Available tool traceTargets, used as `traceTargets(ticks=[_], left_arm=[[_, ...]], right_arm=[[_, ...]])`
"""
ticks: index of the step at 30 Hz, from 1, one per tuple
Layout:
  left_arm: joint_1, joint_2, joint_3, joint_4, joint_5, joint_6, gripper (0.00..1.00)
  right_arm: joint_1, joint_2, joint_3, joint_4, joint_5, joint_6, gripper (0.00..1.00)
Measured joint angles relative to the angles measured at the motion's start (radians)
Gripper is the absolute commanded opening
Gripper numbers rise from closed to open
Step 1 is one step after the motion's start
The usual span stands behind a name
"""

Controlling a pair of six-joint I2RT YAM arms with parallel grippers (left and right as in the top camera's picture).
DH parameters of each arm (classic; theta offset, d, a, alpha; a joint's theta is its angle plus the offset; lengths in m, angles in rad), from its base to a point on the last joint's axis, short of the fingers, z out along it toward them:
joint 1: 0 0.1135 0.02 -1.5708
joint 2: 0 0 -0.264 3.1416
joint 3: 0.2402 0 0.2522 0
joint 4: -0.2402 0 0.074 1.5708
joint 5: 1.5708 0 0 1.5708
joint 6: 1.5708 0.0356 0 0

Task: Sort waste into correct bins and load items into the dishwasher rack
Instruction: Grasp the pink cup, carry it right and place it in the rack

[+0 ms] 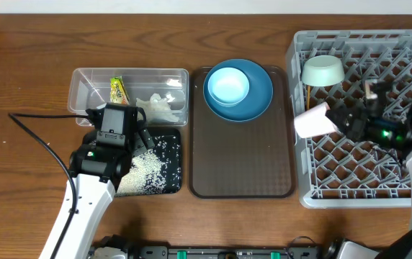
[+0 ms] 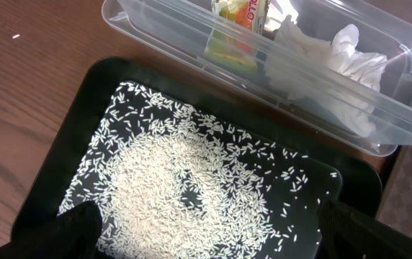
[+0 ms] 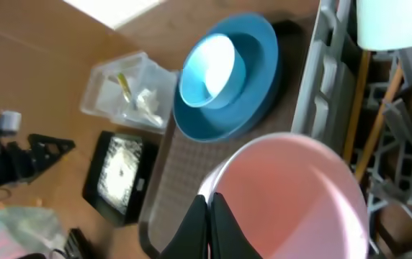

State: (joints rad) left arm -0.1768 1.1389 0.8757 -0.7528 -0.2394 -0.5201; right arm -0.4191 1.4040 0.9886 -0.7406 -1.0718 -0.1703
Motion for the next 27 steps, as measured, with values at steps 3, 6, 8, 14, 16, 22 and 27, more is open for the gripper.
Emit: traceTargets(ticks=[3,6,8,14,16,22,27], left_arm=[[0.000,0.000,0.000,0.000,0.000,0.000,0.98],[0.000,0.000,0.000,0.000,0.000,0.000,0.98],[0.000,0.000,0.000,0.000,0.000,0.000,0.98],[0.000,0.000,0.000,0.000,0.000,0.000,0.98],[0.000,0.000,0.000,0.000,0.000,0.000,0.98],[0.000,0.000,0.000,0.001,0.000,0.000,0.98],[0.000,0.000,0.000,0.000,0.000,0.000,0.98]], right_arm=[[-0.033,0.019,-0.051,0.048,-0.056,0.000,0.01],[-0.046,0.060,-0.085,0.084,-0.101,0.000,0.01],[-0.047,0.087,-0.094,0.101,-0.137,0.000,0.01],[-0.048,0.163,-0.094,0.132,-0.173,0.000,0.01],[-0.051,0.183,-0.097,0.122,-0.160,-0.001,0.01],[-0.074,0.192,-0.101,0.062,-0.047,-0.003,0.01],[-0.124,0.198,-0.106,0.019,0.083,-0.004,0.01]])
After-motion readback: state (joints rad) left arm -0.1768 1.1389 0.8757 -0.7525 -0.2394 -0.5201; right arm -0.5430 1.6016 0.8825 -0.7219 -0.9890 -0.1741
